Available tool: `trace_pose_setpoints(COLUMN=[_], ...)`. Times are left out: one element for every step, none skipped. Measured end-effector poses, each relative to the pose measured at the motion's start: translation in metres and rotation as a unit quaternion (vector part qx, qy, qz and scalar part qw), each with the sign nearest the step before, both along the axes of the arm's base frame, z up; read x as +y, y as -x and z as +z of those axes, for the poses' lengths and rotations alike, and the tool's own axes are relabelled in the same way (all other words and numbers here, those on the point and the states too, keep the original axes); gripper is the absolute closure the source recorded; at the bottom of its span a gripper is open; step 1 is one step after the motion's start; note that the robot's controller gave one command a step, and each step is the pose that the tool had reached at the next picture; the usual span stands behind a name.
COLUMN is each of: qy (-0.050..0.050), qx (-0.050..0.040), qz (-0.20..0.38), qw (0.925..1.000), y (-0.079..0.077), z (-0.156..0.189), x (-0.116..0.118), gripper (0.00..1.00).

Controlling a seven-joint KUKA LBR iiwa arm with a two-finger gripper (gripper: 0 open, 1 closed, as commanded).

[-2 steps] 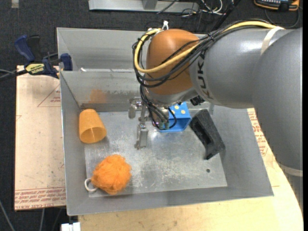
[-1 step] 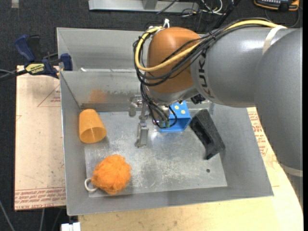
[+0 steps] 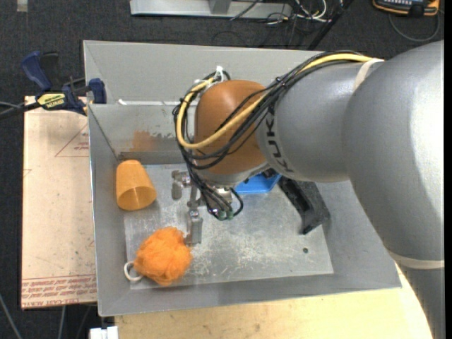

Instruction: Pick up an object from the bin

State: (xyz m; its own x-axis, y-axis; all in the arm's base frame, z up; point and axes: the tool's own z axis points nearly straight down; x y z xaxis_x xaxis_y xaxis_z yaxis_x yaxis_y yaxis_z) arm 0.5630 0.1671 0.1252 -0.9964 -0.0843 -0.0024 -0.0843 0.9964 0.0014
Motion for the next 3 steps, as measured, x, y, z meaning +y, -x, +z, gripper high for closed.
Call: trace_pose_setpoints(qy=[0.0,0.0,0.0], qx=[0.0022,0.0003,0.0007], qz=[0.083,0.072,0.225], qw=[0.9966,0.9974,0.9743], y=[0.046,0.052,0.069], z=[0.001,-0.005,-0.037], x=[0.046,0.061,0.077], gripper=[0.0,0.0,0.0])
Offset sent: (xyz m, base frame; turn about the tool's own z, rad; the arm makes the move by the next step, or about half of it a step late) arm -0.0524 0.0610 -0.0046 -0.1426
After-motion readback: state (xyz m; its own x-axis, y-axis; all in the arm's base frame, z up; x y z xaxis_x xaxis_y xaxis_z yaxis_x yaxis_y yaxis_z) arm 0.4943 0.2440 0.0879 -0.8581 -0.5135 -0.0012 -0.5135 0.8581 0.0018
